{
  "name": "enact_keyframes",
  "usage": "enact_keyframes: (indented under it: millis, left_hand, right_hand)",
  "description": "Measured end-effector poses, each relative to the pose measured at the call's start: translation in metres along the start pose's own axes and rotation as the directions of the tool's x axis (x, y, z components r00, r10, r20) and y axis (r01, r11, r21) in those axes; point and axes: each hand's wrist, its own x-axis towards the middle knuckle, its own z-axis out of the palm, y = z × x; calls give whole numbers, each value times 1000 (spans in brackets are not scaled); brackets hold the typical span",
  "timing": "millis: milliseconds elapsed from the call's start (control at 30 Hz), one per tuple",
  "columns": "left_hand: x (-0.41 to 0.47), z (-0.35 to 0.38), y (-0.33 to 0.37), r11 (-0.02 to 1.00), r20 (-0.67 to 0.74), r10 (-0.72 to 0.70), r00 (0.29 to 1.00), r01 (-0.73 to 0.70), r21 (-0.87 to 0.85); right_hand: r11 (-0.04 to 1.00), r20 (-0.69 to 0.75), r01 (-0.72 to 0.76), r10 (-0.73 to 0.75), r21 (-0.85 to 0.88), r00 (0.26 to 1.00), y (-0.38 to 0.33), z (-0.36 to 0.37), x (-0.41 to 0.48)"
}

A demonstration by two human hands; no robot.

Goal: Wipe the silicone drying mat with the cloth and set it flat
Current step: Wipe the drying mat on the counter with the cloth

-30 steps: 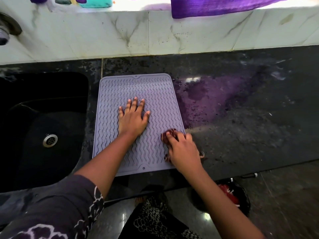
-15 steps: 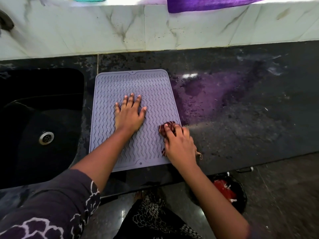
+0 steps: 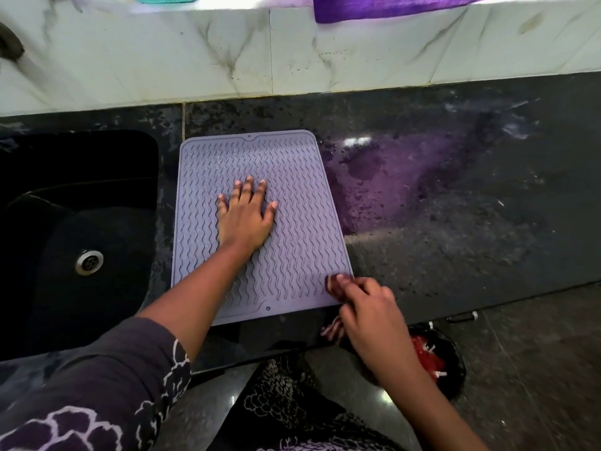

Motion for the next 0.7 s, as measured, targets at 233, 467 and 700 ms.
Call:
enact_keyframes:
  millis: [233, 467, 700]
  left_hand:
    - [2, -5, -2, 997, 20, 1, 1000, 0, -77]
    - [48, -34, -20, 969, -142, -31, 989, -5, -245]
    - [121, -33, -60, 999, 22, 7, 1000, -6, -50]
  right_hand:
    - [996, 193, -3, 21, -93, 981, -16, -15, 25]
    - [997, -127, 12, -2, 79, 992, -80, -40, 175]
    - [998, -101, 31, -35, -46, 994, -121, 1, 322]
